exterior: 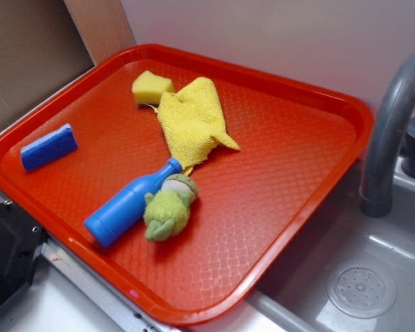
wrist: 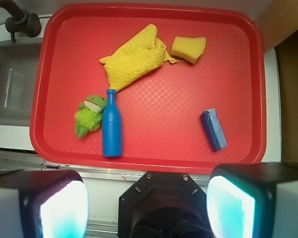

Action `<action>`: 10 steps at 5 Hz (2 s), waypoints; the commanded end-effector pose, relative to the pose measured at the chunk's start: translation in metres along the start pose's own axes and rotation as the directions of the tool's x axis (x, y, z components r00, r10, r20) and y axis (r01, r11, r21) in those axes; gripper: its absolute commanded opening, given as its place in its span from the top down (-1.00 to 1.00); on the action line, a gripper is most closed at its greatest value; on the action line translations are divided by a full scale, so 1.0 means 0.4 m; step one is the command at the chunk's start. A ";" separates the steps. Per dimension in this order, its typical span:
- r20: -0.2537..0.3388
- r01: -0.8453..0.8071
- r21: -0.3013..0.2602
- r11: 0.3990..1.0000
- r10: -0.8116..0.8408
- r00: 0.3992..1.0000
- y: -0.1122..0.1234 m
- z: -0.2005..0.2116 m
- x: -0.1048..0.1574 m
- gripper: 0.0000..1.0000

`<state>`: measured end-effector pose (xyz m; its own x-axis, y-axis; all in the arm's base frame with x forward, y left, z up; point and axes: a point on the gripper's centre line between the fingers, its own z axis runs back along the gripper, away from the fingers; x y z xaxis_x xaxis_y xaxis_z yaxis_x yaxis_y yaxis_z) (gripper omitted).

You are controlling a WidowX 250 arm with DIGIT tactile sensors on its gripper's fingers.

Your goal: Grab the blue sponge.

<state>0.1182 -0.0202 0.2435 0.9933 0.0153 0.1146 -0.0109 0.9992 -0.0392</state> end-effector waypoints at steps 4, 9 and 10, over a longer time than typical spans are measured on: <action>0.125 0.315 0.011 0.949 -0.314 0.941 0.179 -0.217 0.024 -1.00; -0.159 0.301 0.131 0.945 -0.280 0.947 0.302 -0.494 0.048 -1.00; -0.218 0.304 0.143 0.942 -0.269 0.938 0.301 -0.539 0.037 -1.00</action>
<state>0.1554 0.0893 0.0210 0.9619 -0.2475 -0.1164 0.2621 0.9558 0.1335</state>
